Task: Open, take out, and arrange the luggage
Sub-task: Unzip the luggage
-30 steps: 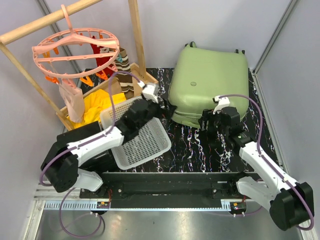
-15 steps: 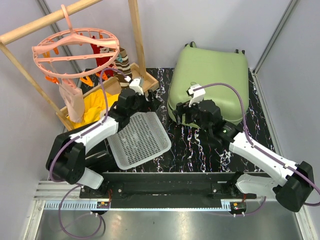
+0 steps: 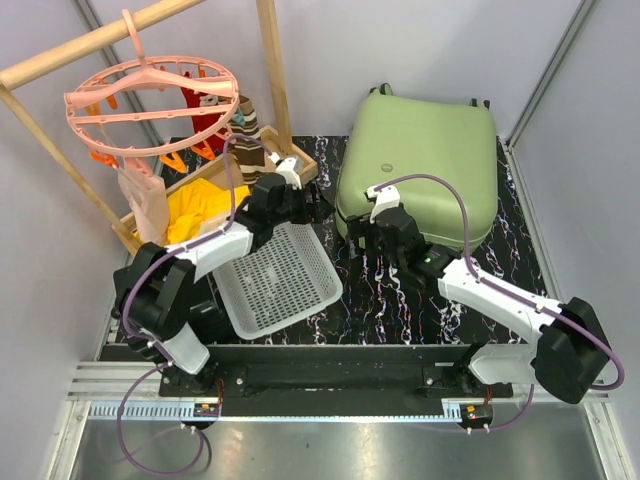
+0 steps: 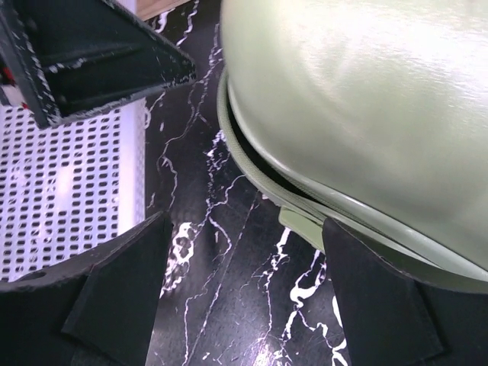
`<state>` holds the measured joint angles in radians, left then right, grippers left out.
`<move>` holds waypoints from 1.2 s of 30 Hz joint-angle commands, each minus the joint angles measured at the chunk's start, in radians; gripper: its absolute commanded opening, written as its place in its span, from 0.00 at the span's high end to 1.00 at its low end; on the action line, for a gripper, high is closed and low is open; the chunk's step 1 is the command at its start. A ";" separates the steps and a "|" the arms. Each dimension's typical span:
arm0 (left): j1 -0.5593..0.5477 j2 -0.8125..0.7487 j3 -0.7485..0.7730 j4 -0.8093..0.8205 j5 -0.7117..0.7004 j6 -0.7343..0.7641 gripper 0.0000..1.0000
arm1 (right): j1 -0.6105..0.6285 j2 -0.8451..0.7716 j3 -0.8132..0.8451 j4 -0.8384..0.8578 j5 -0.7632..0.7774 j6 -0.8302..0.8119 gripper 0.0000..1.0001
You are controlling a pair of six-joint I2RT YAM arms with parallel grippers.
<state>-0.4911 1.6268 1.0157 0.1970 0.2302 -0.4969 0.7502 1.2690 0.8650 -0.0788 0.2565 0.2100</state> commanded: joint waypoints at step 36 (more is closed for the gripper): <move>-0.049 0.116 0.030 0.012 -0.101 -0.025 0.40 | -0.072 -0.095 -0.136 0.155 0.168 0.175 0.07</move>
<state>-0.5400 1.7557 1.0794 0.2119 0.1936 -0.5285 0.6895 1.2148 0.7403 0.0326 0.3843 0.3656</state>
